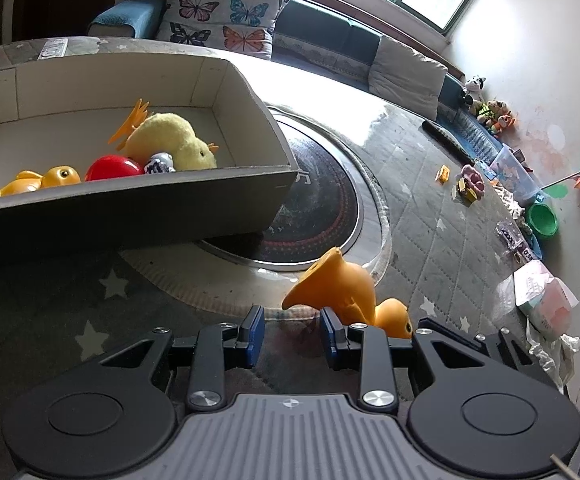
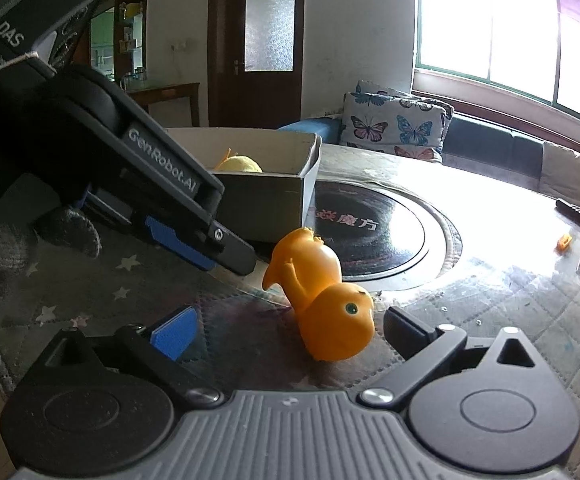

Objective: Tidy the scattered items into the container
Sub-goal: 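Close the right tool on the orange duck's body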

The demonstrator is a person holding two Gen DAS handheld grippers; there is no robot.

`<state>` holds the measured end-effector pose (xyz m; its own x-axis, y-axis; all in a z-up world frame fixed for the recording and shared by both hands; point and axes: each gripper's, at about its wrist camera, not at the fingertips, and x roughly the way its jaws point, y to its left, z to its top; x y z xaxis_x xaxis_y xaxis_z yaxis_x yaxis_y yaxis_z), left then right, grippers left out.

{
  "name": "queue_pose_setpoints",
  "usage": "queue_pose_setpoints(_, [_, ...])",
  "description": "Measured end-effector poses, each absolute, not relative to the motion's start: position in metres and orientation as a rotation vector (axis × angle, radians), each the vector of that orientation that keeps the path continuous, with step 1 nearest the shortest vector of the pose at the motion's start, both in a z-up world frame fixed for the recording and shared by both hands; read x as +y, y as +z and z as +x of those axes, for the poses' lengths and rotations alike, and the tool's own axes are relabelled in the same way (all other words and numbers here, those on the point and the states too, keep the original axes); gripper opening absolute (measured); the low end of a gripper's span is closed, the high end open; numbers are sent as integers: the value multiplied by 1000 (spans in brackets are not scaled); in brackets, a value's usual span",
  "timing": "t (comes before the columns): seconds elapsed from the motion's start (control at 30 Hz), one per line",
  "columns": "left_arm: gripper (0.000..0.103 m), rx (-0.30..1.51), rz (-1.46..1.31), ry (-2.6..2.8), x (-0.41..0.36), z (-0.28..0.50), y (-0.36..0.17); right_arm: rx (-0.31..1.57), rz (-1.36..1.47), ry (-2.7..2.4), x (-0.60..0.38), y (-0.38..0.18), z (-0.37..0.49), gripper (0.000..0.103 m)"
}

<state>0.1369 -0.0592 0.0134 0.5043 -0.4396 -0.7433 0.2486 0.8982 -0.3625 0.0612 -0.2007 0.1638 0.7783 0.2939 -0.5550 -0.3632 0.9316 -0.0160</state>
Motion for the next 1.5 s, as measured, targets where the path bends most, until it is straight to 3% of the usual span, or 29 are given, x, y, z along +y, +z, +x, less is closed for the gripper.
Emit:
queue_pose_setpoints(0.77, [34, 917, -203, -467, -82, 162, 24, 624, -100, 356, -201, 155, 76, 97])
queue_pose_setpoints(1.2, [36, 927, -162, -504, -94, 174, 17, 643, -75, 339, -203, 153, 86, 82])
queue_pose_setpoints(1.5, [40, 924, -128, -569, -101, 178, 11, 648, -60, 323, -206, 152, 88, 63])
